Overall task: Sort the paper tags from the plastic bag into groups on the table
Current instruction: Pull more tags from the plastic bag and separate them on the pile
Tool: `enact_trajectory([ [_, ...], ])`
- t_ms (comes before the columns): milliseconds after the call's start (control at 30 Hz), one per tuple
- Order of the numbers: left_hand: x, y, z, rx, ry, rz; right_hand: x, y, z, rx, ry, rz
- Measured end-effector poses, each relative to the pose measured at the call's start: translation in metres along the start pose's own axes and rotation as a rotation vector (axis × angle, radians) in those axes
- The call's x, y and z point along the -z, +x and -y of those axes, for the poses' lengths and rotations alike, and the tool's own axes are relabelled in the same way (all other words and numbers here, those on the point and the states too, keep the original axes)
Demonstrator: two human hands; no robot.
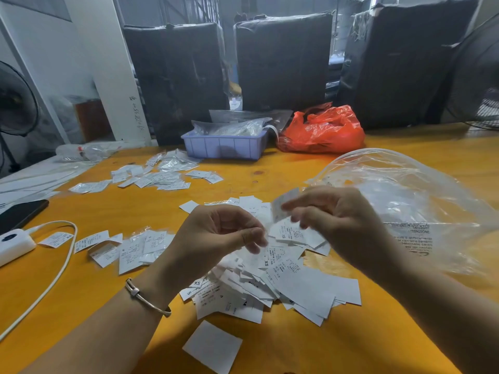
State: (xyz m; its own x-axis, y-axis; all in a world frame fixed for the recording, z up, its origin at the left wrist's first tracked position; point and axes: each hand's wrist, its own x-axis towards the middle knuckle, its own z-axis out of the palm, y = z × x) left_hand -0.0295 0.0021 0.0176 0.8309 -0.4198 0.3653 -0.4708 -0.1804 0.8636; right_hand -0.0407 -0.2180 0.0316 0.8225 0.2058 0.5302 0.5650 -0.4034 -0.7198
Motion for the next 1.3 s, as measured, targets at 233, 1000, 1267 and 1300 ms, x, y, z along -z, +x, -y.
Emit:
enact_trajectory([
  [233,-0.001,-0.001,-0.004,-0.034,0.001,-0.001,-0.013,-0.005,0.007,0.088,-0.062,0.151],
  [1000,0.000,-0.002,-0.006,-0.002,-0.015,-0.003,0.002,-0.001,0.001,0.007,0.149,0.102],
  [1267,0.001,-0.003,-0.008,-0.016,-0.024,-0.004,0.010,0.000,0.009,0.003,0.222,-0.200],
  [1300,0.001,-0.003,-0.008,-0.019,-0.020,0.000,0.011,-0.001,0.012,0.048,0.219,-0.220],
])
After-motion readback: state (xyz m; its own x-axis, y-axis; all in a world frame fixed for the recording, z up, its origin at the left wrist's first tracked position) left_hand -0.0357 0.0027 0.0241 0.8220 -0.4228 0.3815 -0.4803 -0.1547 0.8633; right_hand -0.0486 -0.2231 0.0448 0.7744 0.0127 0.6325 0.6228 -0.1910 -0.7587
